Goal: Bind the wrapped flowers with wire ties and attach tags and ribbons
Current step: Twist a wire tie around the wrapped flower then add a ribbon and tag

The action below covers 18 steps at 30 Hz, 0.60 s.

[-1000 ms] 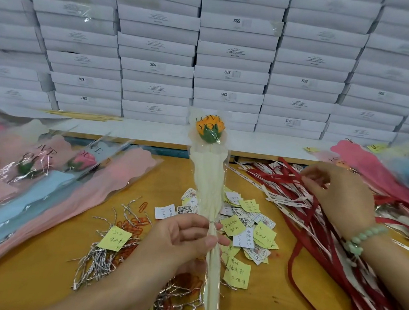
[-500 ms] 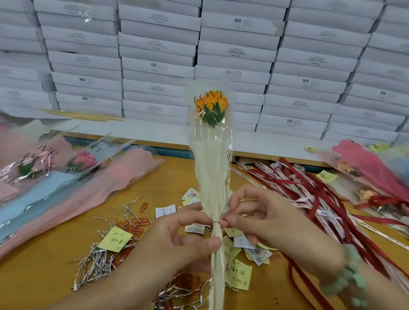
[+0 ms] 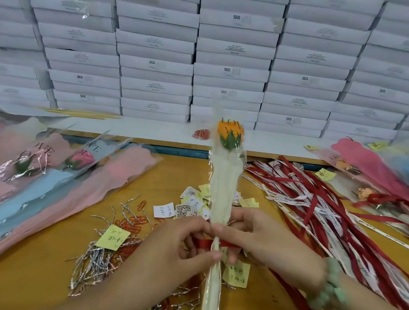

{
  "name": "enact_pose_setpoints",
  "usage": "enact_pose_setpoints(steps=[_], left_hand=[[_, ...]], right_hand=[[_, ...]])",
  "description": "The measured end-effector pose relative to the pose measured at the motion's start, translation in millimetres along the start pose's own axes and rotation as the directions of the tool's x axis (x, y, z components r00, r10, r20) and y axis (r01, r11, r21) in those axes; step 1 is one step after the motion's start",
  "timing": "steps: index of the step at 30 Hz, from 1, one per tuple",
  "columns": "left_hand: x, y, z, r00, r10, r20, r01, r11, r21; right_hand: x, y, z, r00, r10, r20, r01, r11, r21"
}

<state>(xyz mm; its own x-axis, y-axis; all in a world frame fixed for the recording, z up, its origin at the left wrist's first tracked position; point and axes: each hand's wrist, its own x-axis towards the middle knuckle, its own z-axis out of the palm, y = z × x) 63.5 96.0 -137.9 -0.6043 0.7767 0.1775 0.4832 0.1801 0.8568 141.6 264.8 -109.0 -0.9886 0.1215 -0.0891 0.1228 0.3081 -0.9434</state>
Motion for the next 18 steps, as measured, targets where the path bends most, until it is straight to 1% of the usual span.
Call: enact_pose_setpoints(steps=[2,4,8,10,12,14,16,17,18], left_hand=[[0,3,-1,1.0,-0.004,0.023,0.003,0.999,0.052],[1,4,-4,1.0,-0.022,0.015,0.021,0.995,0.098],[4,8,-18,1.0,-0.014,-0.008,0.016,0.958,0.286],[4,11,-24,1.0,-0.002,-0.01,0.006,0.912,0.41],[3,14,-29,1.0,0.015,-0.016,-0.004,0.838,0.545],[1,18,-31,0.999,0.016,-0.033,0.009,0.767,0.642],[-1,22,-34,0.998,0.033,-0.055,0.017,0.693,0.721],[-1,24,-35,0.997,0.049,-0.056,0.008,0.676,0.737],[-1,26,-36,0.997,0.058,-0.048,-0.005,0.681,0.732]], right_hand=[[1,3,-1,0.999,0.017,0.041,-0.019,0.999,0.038],[2,5,-2,0.998,0.026,0.056,-0.03,0.998,0.055],[3,11,-5,0.996,0.062,0.058,-0.064,0.997,0.034],[3,12,-4,0.996,0.068,0.056,-0.066,0.997,-0.034],[4,13,-3,0.997,0.066,0.04,-0.061,0.991,-0.12],[5,14,-3,0.997,0.069,0.018,-0.064,0.976,-0.208],[4,14,-2,0.998,0.062,-0.001,-0.06,0.957,-0.285],[3,13,-2,0.998,0.057,-0.006,-0.056,0.948,-0.313],[2,12,-3,0.998,0.058,-0.011,-0.058,0.937,-0.344]])
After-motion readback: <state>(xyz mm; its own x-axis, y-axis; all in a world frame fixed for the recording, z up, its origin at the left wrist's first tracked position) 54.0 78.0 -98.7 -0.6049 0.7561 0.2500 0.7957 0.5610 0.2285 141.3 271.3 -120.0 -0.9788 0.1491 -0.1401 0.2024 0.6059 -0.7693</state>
